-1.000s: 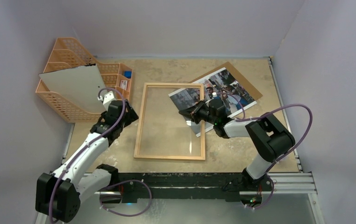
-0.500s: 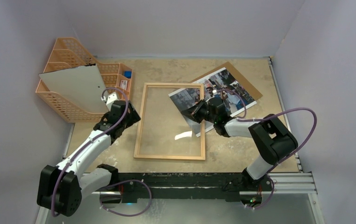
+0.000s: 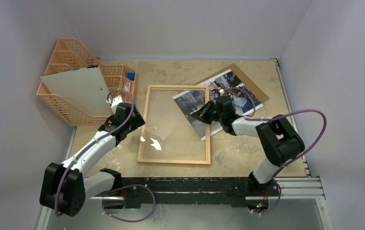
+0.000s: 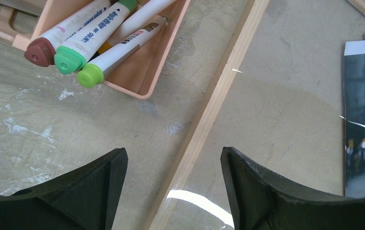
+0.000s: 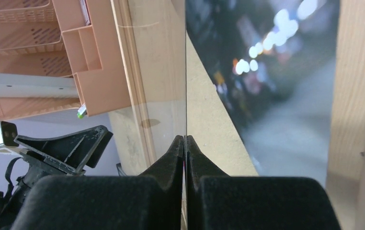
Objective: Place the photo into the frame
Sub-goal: Place the photo frame item in the photo frame.
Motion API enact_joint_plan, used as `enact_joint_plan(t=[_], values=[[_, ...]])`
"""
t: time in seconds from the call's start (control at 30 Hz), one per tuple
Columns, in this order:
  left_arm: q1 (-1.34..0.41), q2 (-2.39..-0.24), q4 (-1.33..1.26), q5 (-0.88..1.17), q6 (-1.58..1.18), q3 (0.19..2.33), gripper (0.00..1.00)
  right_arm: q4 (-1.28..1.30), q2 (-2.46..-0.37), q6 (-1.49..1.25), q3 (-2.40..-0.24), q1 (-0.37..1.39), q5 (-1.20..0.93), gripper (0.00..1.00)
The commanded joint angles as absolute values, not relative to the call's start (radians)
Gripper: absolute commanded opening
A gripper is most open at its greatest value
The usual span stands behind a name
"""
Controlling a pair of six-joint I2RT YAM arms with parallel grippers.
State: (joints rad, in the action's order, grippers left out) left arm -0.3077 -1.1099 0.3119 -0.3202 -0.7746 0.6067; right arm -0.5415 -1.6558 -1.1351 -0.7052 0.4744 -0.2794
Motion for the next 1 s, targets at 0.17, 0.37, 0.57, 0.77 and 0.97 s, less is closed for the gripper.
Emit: enact_joint_plan(t=[0.17, 0.37, 0.57, 0.77, 0.97], values=[[-0.305, -1.136, 0.260, -0.282, -0.757, 0.594, 0.74, -0.570, -1.676, -1.016, -0.752, 0.447, -0.350, 0.00], [-0.305, -1.153, 0.240, -0.255, -0.749, 0.590, 0.73, -0.599, -1.713, -0.995, -0.764, 0.445, -0.396, 0.00], [-0.305, -1.181, 0.234, -0.251, -0.744, 0.589, 0.72, -0.574, -1.714, -0.988, -0.759, 0.442, -0.401, 0.00], [-0.305, -1.207, 0.227, -0.244, -0.742, 0.590, 0.71, -0.515, -1.707, -0.989, -0.754, 0.422, -0.368, 0.00], [-0.305, -1.206, 0.219, -0.244, -0.739, 0.584, 0.72, -0.507, -1.721, -0.975, -0.757, 0.417, -0.374, 0.00]])
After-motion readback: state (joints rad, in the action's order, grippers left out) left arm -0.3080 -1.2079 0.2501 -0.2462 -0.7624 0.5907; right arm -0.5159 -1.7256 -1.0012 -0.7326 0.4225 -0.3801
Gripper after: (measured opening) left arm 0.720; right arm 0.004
